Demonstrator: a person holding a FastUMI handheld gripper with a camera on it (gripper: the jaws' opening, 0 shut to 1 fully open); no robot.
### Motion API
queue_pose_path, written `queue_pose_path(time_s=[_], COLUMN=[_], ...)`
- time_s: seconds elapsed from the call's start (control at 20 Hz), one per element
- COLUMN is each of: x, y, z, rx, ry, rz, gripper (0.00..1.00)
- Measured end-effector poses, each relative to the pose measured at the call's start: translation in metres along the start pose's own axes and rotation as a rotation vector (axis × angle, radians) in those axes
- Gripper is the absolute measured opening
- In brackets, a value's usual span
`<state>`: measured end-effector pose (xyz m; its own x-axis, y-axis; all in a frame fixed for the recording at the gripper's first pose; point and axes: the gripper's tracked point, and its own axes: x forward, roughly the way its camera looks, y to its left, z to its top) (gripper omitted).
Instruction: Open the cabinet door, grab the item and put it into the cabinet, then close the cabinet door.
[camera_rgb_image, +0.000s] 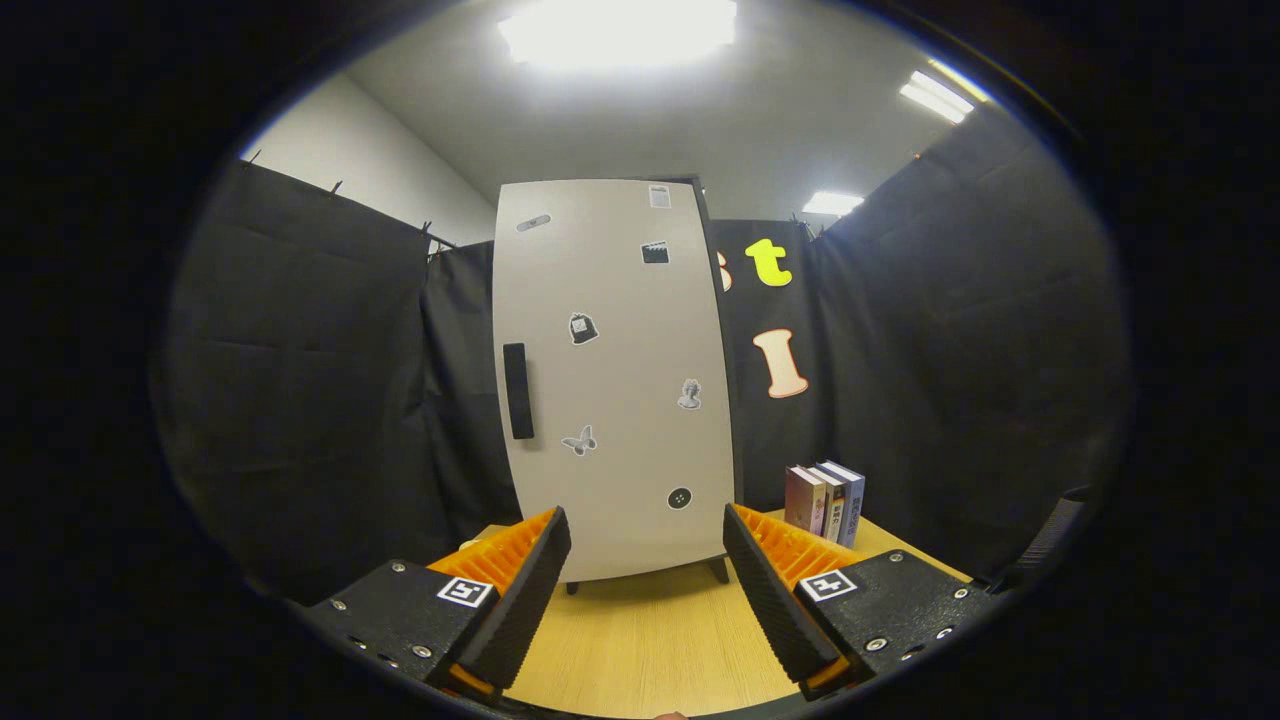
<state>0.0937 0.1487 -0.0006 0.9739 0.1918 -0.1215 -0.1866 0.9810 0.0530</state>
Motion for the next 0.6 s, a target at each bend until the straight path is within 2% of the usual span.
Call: queue_pose_path(time_s=[0.6], x=[-0.0060], y=[-0.0046], z=[0.0107], rx=[-0.005], ry=[-0.020], rz=[-0.002], gripper=[0.95])
